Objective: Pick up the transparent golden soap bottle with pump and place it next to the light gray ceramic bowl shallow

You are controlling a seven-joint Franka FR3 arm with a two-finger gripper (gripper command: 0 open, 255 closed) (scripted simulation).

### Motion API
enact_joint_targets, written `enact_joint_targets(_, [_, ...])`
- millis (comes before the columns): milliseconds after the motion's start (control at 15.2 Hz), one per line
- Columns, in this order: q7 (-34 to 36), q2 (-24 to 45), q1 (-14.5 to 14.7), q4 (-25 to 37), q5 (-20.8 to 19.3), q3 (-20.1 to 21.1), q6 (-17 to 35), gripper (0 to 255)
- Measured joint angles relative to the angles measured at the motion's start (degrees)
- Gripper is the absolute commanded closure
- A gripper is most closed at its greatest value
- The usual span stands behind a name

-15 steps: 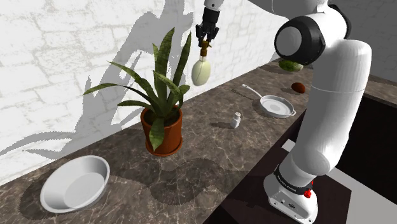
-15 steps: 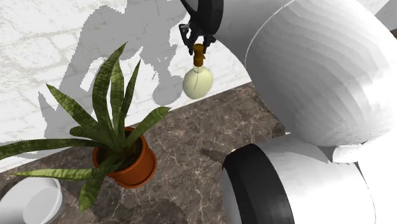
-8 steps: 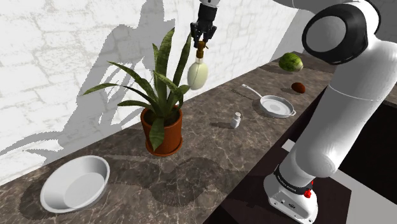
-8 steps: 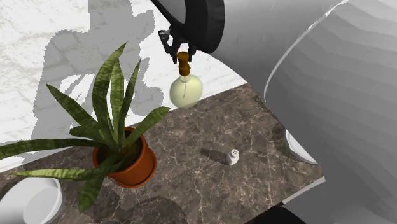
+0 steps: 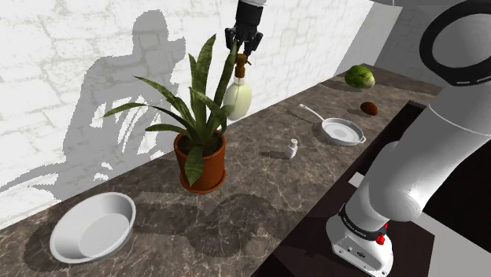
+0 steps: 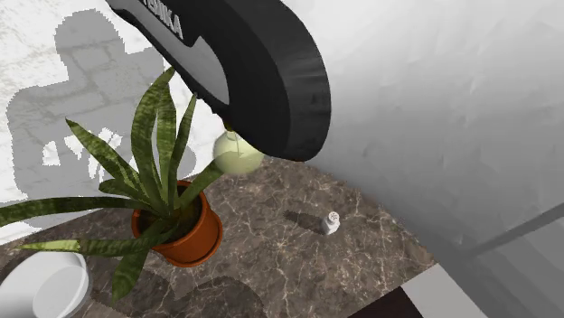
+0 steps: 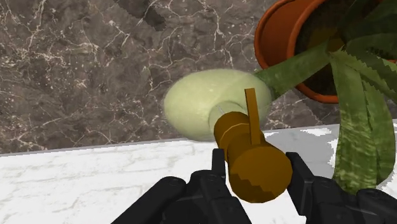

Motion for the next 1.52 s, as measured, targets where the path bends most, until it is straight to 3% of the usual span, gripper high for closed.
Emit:
enact_joint_targets(594, [12.3,-7.3,5.0,-4.4,-1.0,7.0,-1.7,255])
enact_joint_targets(1518, [32.0,-8.2,12.1,1.3,-1.3,19.2,-6.7,255])
